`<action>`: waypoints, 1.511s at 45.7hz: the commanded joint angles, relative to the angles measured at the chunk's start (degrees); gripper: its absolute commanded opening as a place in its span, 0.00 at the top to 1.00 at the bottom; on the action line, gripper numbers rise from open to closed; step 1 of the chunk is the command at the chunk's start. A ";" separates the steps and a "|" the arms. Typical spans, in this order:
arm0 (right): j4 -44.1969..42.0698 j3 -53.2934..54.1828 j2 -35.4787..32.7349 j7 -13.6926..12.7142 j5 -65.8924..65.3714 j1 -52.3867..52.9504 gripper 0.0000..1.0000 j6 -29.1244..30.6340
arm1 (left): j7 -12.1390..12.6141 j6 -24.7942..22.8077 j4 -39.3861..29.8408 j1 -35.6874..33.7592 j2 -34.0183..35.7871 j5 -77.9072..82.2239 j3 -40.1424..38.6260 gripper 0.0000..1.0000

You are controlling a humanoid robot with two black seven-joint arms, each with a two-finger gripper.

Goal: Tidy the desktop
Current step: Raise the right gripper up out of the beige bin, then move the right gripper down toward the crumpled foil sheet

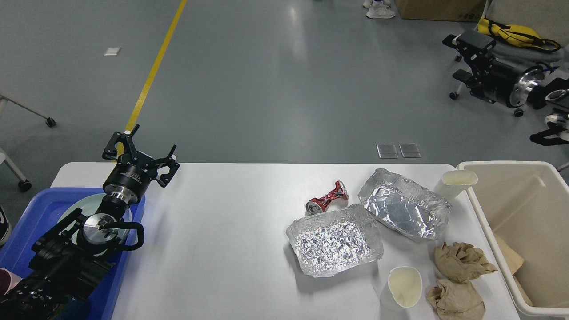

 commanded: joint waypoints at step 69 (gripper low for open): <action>48.07 -38.99 27.25 -18.04 5.47 39.88 0.00 8.99 | 0.00 -0.09 0.00 0.00 0.01 0.00 0.01 0.04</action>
